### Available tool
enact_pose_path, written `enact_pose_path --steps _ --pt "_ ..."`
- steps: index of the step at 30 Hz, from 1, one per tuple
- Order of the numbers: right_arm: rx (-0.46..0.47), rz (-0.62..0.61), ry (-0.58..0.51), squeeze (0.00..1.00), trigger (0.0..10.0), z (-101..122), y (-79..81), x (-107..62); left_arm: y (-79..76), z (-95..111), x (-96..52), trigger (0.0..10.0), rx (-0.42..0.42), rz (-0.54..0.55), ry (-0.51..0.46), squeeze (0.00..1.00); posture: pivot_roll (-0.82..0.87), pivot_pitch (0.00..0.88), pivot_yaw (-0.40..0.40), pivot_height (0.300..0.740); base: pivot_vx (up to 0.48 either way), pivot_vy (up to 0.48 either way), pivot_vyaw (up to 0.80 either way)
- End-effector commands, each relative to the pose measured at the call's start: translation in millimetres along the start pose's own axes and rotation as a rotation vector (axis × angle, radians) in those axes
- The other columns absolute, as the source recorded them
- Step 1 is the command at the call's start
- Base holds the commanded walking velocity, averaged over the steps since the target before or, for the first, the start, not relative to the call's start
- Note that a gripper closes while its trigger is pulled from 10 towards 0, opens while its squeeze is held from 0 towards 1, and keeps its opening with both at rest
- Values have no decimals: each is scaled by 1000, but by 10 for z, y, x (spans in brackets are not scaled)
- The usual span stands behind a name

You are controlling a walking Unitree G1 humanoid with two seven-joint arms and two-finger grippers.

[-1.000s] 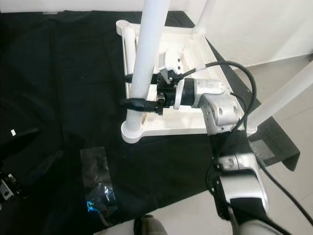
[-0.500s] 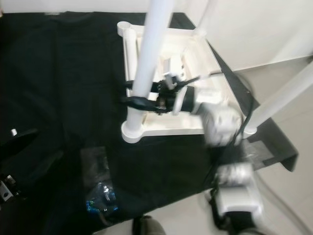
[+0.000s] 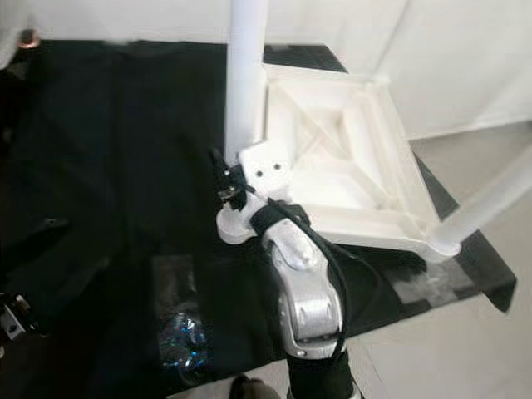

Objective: Building children table

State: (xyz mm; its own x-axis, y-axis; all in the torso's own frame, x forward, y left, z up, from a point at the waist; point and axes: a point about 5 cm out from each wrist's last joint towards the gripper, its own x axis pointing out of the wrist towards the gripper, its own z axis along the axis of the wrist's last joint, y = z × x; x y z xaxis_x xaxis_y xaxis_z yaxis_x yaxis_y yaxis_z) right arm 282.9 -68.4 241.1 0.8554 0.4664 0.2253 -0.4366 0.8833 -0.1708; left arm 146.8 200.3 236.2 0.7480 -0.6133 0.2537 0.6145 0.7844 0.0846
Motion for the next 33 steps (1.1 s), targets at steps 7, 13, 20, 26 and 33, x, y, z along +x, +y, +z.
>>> enact_pose_path --steps 7,13,20,26,33 --pt "78 202 60 1000 10000 -18 66 120 -31 -3 -10 10000 -6 -21 19 0 156 292 -146 740 0 0 0" --pt "-6 557 -121 1000 10000 274 -132 240 -47 -18 12 10000 -12 -25 16 0 153 290 -147 740 0 0 0" --pt "-98 863 -10 0 10000 293 -508 405 -62 -21 17 10000 -18 -31 13 0 165 290 -156 740 0 0 0" --pt "-57 939 -40 0 10000 412 -616 566 -56 -11 0 10000 -11 -27 17 0 176 294 -159 740 0 0 0" --pt "24 1034 -30 0 0 328 -618 654 -61 -6 -7 10000 -8 -31 23 0 185 294 -159 740 0 0 0"
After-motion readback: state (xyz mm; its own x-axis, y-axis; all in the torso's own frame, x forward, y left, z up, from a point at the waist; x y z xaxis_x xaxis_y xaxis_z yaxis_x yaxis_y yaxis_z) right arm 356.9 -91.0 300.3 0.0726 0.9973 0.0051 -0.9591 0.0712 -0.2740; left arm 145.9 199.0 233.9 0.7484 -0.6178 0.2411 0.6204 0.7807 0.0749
